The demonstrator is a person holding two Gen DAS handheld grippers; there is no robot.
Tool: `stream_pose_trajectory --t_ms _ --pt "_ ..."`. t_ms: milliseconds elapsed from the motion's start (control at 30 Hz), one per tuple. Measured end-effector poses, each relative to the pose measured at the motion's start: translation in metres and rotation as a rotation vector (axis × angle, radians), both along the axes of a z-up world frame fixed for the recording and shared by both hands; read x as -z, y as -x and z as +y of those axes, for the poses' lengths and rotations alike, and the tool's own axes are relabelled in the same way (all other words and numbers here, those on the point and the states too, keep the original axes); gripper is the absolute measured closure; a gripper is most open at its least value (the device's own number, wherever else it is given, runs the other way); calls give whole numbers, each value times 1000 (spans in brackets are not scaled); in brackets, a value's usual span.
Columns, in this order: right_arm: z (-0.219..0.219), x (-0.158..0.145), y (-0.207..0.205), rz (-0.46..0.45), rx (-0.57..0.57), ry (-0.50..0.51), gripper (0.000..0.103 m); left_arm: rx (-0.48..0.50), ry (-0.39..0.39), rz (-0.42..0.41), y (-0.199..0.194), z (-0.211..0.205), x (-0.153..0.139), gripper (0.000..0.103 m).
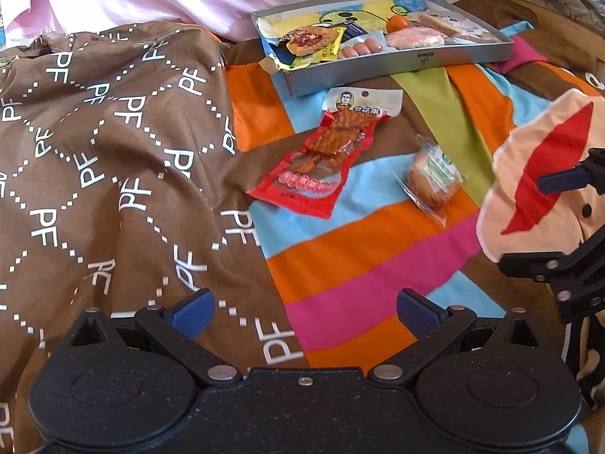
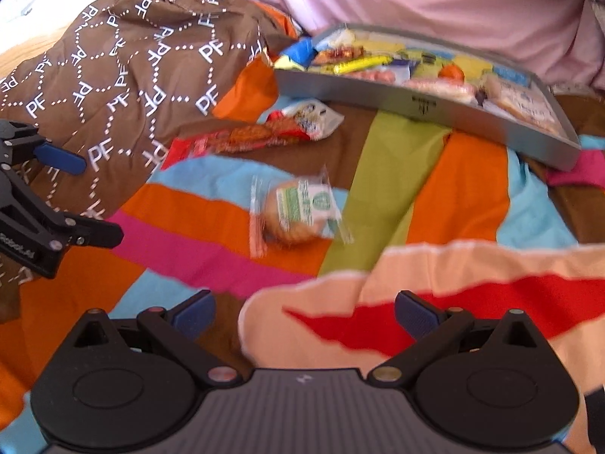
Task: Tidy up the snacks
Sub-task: 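Bring the left tool to the red spicy-strip packet while the right tool approaches the wrapped biscuit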
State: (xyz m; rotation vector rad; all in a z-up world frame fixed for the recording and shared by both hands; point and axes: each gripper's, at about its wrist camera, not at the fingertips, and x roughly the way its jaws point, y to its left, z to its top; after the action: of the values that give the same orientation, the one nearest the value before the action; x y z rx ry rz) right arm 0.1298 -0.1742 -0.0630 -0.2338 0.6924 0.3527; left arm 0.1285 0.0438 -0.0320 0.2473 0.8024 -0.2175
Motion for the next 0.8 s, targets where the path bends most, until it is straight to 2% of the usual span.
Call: stream_pose_trajectory --t_ms 200,333,467,600,800 --pt "5 11 -25 -63 3 -28 0 21 -5 -52 -18 -7 -7 1" --pt "9 16 -44 -70 -10 -21 0 52 6 -94 -40 -13 -14 1" --pt "17 20 -61 -106 -69 32 0 107 14 -85 -65 -18 -15 1" --pt "18 22 -70 -110 -97 16 0 136 30 -68 -92 -23 -13 1" --pt "18 29 -73 -117 -110 9 0 106 79 -3 -127 -31 -2 1"
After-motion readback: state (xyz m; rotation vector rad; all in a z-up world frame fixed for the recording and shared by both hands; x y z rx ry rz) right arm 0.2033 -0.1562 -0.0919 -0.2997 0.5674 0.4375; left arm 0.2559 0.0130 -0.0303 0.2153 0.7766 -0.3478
